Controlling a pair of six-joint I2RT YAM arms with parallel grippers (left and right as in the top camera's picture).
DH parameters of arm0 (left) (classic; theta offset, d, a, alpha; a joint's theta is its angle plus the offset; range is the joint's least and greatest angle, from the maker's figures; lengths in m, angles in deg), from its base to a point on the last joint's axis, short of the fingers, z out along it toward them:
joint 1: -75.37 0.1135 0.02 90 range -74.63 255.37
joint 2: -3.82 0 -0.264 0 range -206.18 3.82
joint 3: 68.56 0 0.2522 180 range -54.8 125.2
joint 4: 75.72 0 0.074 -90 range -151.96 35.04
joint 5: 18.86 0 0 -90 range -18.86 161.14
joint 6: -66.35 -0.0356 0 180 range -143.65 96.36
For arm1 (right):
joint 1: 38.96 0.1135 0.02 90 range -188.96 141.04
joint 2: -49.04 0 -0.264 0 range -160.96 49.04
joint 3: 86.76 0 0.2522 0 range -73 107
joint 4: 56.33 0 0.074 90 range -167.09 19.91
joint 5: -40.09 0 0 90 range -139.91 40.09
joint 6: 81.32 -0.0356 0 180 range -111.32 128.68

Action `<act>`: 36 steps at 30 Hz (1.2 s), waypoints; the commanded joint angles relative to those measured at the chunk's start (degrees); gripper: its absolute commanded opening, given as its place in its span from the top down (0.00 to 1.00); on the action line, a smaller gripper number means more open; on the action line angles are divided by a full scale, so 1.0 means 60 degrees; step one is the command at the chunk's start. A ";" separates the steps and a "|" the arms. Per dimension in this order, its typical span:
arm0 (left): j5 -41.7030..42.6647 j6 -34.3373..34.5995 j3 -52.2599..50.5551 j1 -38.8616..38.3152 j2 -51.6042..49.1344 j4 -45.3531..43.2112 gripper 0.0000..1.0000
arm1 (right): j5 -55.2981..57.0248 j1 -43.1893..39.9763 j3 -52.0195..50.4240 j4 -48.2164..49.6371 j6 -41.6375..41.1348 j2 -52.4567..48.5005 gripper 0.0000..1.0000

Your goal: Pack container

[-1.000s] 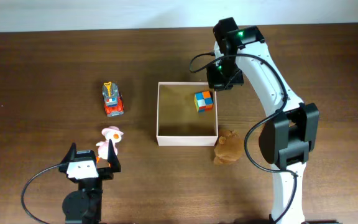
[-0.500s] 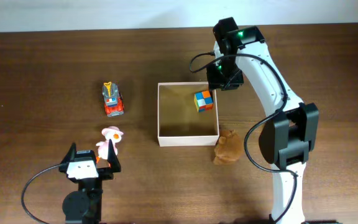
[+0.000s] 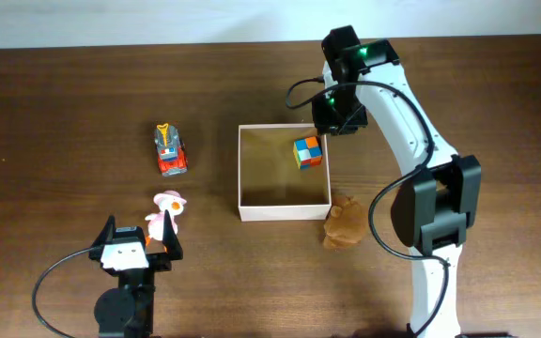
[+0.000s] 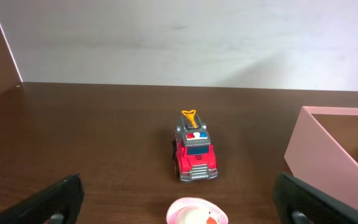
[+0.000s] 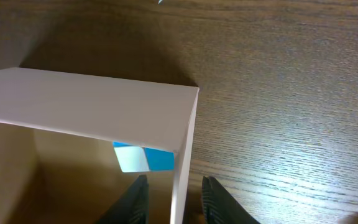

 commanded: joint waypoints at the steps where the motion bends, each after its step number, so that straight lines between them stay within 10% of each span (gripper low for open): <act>1: 0.0098 -0.0149 -0.0069 0.0058 0.0084 -0.0025 0.01 | 0.0084 0.0131 -0.0077 -0.0004 0.0058 -0.0299 0.68; 36: 0.0098 -0.0149 -0.0069 0.0058 0.0084 -0.0025 0.01 | 0.0310 0.0357 -0.0077 0.0911 -0.0284 -0.0426 0.96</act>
